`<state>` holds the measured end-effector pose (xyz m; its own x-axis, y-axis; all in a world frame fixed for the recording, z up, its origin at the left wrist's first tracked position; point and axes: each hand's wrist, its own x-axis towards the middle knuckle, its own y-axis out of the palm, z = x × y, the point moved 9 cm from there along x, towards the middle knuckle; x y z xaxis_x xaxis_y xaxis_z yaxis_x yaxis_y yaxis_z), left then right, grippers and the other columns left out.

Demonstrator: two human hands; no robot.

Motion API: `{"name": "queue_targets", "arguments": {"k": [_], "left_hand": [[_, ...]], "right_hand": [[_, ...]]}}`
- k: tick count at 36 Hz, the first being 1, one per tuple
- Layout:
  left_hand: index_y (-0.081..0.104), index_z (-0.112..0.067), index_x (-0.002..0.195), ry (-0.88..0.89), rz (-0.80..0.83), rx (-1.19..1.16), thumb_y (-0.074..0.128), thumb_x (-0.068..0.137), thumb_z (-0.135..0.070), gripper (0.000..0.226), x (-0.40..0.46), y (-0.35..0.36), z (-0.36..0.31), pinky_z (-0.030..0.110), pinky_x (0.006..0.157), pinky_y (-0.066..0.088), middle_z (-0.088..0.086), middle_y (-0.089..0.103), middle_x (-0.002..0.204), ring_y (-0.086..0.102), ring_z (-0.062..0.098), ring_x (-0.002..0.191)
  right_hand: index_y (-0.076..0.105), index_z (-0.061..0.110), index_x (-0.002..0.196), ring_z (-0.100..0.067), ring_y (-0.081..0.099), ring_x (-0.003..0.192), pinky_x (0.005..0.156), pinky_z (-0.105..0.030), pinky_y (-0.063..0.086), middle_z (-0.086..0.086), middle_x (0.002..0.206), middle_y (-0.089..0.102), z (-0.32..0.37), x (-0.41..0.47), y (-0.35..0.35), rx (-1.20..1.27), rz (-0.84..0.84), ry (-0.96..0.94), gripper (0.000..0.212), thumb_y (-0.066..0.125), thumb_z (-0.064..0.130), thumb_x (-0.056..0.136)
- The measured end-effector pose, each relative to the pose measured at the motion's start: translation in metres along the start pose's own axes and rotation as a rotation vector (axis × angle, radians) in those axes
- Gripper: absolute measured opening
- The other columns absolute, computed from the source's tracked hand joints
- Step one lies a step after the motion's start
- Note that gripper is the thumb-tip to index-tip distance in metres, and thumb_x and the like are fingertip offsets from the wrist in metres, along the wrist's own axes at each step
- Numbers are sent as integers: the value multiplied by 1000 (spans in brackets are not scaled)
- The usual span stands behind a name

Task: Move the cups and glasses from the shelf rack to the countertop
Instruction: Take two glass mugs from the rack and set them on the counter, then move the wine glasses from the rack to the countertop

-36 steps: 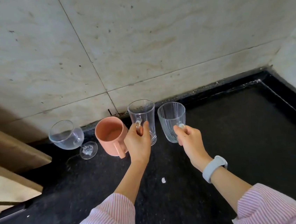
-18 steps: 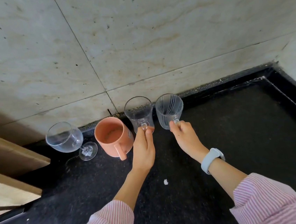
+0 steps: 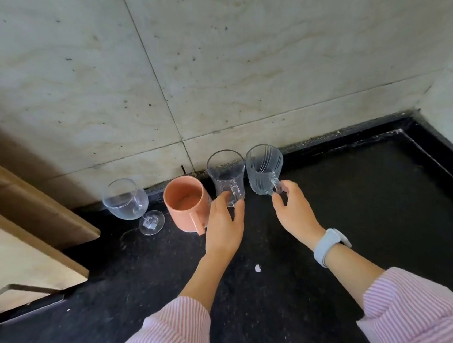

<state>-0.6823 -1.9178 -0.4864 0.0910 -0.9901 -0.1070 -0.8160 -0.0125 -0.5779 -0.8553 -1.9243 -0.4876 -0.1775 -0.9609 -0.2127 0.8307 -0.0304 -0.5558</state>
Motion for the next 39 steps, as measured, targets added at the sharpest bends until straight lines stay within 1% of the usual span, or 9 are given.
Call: {"name": "queue_targets", "arguments": {"k": [3, 7, 11, 17, 21, 24, 28, 35, 39], "left_hand": [[39, -17, 133, 58, -15, 78, 47, 94, -32, 43, -20, -26, -9, 38, 99, 43, 5, 47, 136, 47, 23, 123], [45, -17, 126, 140, -73, 255, 48, 93, -27, 35, -53, -82, -18, 44, 86, 48, 5, 52, 129, 58, 28, 101], [49, -16, 128, 123, -189, 476, 47, 92, -29, 38, -96, -154, 0, 41, 101, 38, 1, 51, 134, 47, 23, 122], [49, -19, 127, -133, -364, 547, 43, 94, -33, 37, -217, -287, 68, 39, 101, 36, 1, 55, 129, 49, 22, 120], [51, -19, 126, -275, -553, 521, 45, 93, -33, 36, -341, -378, 106, 39, 101, 37, 1, 55, 129, 50, 21, 120], [51, -20, 124, -371, -689, 538, 46, 93, -33, 35, -443, -431, 124, 42, 97, 38, 3, 55, 127, 50, 25, 119], [55, -20, 119, -541, -875, 588, 47, 91, -29, 31, -624, -486, 147, 39, 95, 36, 4, 58, 125, 51, 28, 117], [56, -20, 117, -882, -1041, 763, 44, 92, -32, 31, -929, -508, 156, 36, 94, 36, -1, 59, 122, 51, 22, 115], [58, -14, 113, -1035, -1179, 760, 46, 91, -29, 29, -1076, -496, 143, 41, 93, 43, 6, 62, 116, 56, 26, 107]], "right_hand": [[37, 11, 134, -25, 41, 129, 101, -31, 36, -10, 138, 45, 22, -26, -16, -56, -146, -84, 45, 49, 17, 91], [50, 9, 123, -26, 48, 120, 97, -28, 36, -10, 125, 55, 75, -69, -7, -202, -161, -336, 35, 51, 15, 89], [62, 10, 103, -26, 59, 102, 88, -38, 45, -8, 104, 67, 136, -121, 40, -320, 7, -556, 20, 52, 17, 88], [59, 15, 113, -22, 53, 112, 96, -37, 42, -1, 117, 63, 211, -234, 144, -311, 375, -736, 28, 43, 22, 92], [58, 18, 114, -20, 50, 115, 96, -38, 41, 2, 120, 61, 256, -348, 207, -299, 578, -870, 30, 37, 26, 95], [58, 17, 112, -22, 50, 113, 94, -39, 42, 0, 117, 61, 284, -445, 242, -291, 672, -1022, 28, 38, 24, 95], [58, 15, 112, -24, 50, 111, 93, -39, 41, -3, 116, 62, 309, -619, 281, -281, 823, -1259, 28, 38, 24, 94], [59, 14, 108, -26, 51, 111, 93, -37, 39, -7, 113, 62, 305, -912, 312, -241, 1072, -1678, 26, 40, 23, 93], [60, 14, 110, -26, 52, 110, 93, -36, 36, -6, 115, 62, 277, -1056, 309, -217, 1223, -1882, 29, 39, 24, 93]]}}
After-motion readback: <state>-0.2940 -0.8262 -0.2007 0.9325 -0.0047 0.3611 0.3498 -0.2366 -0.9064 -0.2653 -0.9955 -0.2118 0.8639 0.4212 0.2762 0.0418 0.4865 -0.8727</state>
